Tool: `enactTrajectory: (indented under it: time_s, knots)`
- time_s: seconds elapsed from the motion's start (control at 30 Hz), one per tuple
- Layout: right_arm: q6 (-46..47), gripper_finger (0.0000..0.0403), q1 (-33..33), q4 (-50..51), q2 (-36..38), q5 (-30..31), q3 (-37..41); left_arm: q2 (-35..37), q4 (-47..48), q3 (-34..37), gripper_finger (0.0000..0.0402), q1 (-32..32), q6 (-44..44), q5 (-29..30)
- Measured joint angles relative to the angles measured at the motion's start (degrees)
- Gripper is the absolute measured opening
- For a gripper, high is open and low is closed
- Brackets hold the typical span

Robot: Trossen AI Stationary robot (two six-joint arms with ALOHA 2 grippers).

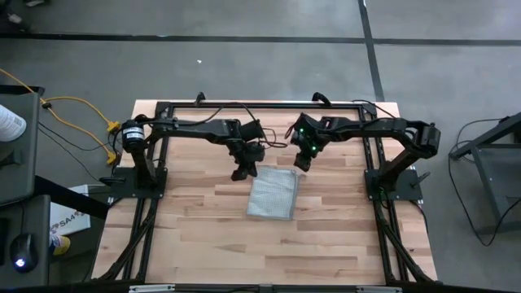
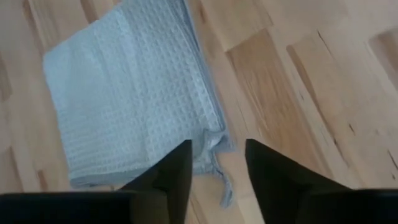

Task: Fold microfiber towels
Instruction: Fold the gray towel on the table

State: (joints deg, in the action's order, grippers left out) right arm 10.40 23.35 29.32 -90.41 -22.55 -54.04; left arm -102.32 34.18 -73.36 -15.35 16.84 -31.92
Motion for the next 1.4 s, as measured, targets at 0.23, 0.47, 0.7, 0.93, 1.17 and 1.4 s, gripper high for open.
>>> enactTrajectory:
  time_s: [0.23,0.47,0.7,0.93,1.17,1.4]
  knots:
    - [1.85,0.0192,-0.02,0.51,0.00,0.80,0.00,0.00,0.12,0.00,0.0108,-0.02,3.16,2.32]
    - [2.54,0.0201,0.00,0.50,0.00,1.95,0.04,0.00,0.24,0.00,0.0155,-0.04,7.03,3.99]
    - [4.83,0.0202,0.64,-0.17,0.04,1.64,3.24,-0.58,0.78,-0.08,0.0157,-2.08,8.77,1.11]
    - [6.59,0.0201,0.68,-4.75,0.04,-2.11,5.82,-2.32,2.37,0.11,0.0157,-7.27,8.62,-6.65]
    - [7.55,0.0201,0.68,-6.08,0.04,-3.17,7.30,-3.99,1.60,-0.13,0.0157,-9.09,10.60,-11.85]
    - [7.66,0.0201,0.66,-7.22,0.04,-3.39,7.28,-7.63,2.67,-0.01,0.0157,-9.01,11.83,-13.04]
